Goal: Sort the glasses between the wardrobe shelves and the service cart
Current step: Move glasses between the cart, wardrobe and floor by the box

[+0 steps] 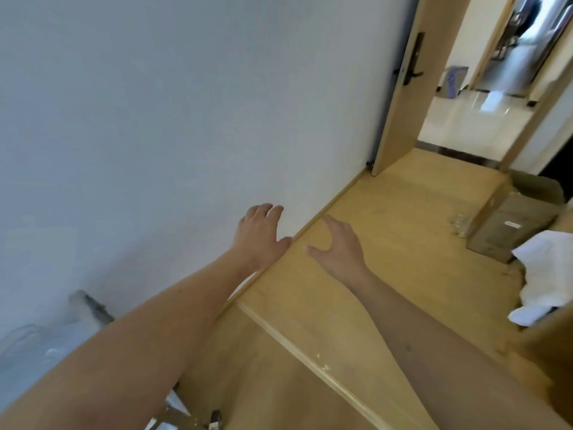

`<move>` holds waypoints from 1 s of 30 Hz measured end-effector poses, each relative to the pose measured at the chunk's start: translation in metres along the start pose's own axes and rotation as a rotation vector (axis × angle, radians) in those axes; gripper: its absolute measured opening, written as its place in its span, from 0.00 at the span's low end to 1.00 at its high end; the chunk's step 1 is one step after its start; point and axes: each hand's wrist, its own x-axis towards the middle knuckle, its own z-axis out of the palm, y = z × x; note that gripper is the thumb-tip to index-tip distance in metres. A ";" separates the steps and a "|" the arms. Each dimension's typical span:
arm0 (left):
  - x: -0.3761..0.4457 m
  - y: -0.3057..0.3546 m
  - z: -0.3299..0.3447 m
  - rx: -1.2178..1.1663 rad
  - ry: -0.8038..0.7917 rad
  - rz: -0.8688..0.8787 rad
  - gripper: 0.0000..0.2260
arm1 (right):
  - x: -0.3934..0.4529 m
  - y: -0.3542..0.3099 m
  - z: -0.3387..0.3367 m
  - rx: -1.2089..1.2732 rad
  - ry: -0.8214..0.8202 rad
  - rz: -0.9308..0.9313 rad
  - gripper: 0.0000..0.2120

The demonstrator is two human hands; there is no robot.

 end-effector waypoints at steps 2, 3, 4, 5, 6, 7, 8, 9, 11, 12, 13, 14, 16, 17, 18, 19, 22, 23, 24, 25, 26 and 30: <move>0.028 0.028 0.010 -0.010 -0.003 0.045 0.33 | 0.013 0.022 -0.026 -0.025 0.033 0.029 0.41; 0.041 0.040 0.014 -0.016 -0.010 0.065 0.33 | 0.019 0.032 -0.037 -0.040 0.047 0.045 0.41; 0.053 0.052 0.018 -0.020 -0.020 0.083 0.33 | 0.026 0.042 -0.048 -0.057 0.059 0.064 0.41; 0.065 0.062 0.022 -0.024 -0.031 0.101 0.34 | 0.032 0.050 -0.058 -0.073 0.068 0.084 0.41; 0.076 0.070 0.026 -0.027 -0.040 0.119 0.33 | 0.038 0.058 -0.067 -0.085 0.079 0.104 0.40; 0.088 0.078 0.030 -0.028 -0.049 0.137 0.33 | 0.044 0.065 -0.074 -0.092 0.090 0.120 0.40; 0.100 0.084 0.034 -0.031 -0.056 0.154 0.33 | 0.052 0.071 -0.081 -0.098 0.104 0.132 0.40; 0.113 0.090 0.038 -0.037 -0.063 0.169 0.33 | 0.060 0.078 -0.087 -0.105 0.119 0.144 0.40; 0.141 0.100 0.048 -0.045 -0.080 0.207 0.33 | 0.076 0.090 -0.095 -0.120 0.146 0.178 0.40; 0.157 0.105 0.053 -0.048 -0.089 0.231 0.33 | 0.085 0.096 -0.098 -0.125 0.159 0.199 0.40; 0.174 0.110 0.058 -0.056 -0.096 0.256 0.33 | 0.095 0.103 -0.101 -0.131 0.170 0.221 0.40; 0.191 0.114 0.063 -0.066 -0.100 0.279 0.34 | 0.105 0.109 -0.103 -0.137 0.180 0.242 0.41; 0.228 0.122 0.074 -0.086 -0.103 0.331 0.34 | 0.128 0.121 -0.108 -0.158 0.213 0.289 0.41; 0.246 0.125 0.079 -0.090 -0.105 0.360 0.33 | 0.141 0.126 -0.110 -0.169 0.234 0.316 0.41; 0.265 0.127 0.085 -0.094 -0.109 0.389 0.33 | 0.155 0.130 -0.112 -0.179 0.254 0.342 0.41; 0.284 0.129 0.089 -0.096 -0.115 0.415 0.33 | 0.170 0.134 -0.114 -0.188 0.270 0.365 0.41; 0.340 0.133 0.100 -0.081 -0.138 0.484 0.33 | 0.214 0.140 -0.117 -0.209 0.302 0.417 0.41; 0.357 0.133 0.103 -0.081 -0.153 0.499 0.33 | 0.228 0.141 -0.118 -0.210 0.314 0.437 0.41; 0.373 0.133 0.106 -0.083 -0.177 0.512 0.33 | 0.241 0.142 -0.118 -0.206 0.329 0.460 0.41; 0.388 0.134 0.109 -0.086 -0.199 0.527 0.33 | 0.254 0.142 -0.118 -0.195 0.346 0.483 0.40; 0.403 0.135 0.111 -0.087 -0.217 0.543 0.33 | 0.266 0.143 -0.118 -0.186 0.362 0.505 0.40; 0.455 0.138 0.126 -0.098 -0.235 0.589 0.33 | 0.304 0.154 -0.115 -0.188 0.369 0.567 0.39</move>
